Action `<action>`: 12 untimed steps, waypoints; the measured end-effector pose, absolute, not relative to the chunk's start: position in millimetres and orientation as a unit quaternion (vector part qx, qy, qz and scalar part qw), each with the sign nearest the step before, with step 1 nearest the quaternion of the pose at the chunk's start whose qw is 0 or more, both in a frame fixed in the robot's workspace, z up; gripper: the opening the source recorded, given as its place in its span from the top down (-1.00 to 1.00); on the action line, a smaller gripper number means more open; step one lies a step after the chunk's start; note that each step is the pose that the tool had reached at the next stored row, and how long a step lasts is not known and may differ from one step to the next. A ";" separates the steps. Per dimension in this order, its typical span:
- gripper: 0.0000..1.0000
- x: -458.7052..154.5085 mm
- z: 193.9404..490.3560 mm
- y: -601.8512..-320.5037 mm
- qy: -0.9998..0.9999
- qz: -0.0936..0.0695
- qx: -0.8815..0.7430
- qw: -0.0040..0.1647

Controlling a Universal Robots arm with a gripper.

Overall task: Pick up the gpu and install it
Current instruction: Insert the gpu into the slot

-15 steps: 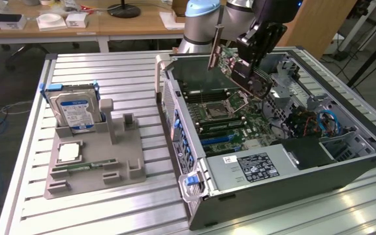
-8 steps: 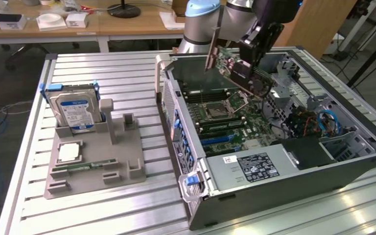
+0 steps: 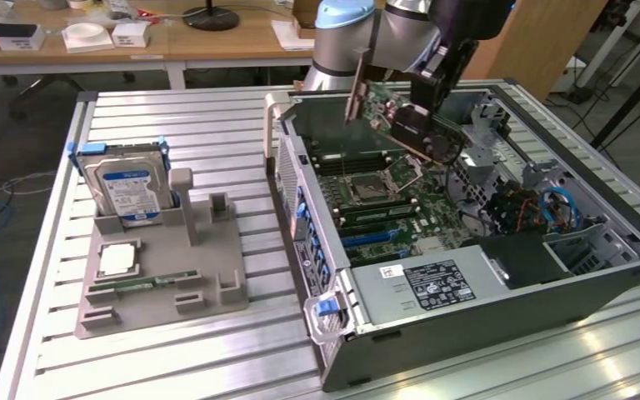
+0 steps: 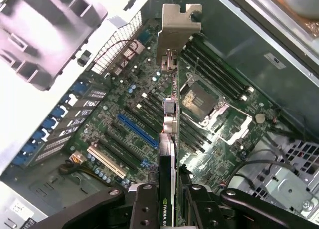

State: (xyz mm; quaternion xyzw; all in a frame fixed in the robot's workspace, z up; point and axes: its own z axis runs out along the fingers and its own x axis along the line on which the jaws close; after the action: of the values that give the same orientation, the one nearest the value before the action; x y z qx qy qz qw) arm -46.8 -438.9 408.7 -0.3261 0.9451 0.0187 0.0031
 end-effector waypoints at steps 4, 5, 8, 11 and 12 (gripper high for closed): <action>0.47 -46.8 408.5 -438.9 0.937 0.019 -0.349 0.003; 0.47 -46.8 408.4 -438.9 0.935 0.019 -0.354 0.003; 0.47 -46.8 408.2 -438.9 0.929 0.019 -0.371 0.002; 0.47 -46.8 408.0 -438.9 0.922 0.019 -0.388 0.002; 0.47 -46.8 407.9 -438.9 0.919 0.019 -0.393 0.002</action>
State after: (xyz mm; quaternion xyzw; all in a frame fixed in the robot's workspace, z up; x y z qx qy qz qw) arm -46.8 -438.9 407.9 -0.3934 0.9192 0.0189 0.0018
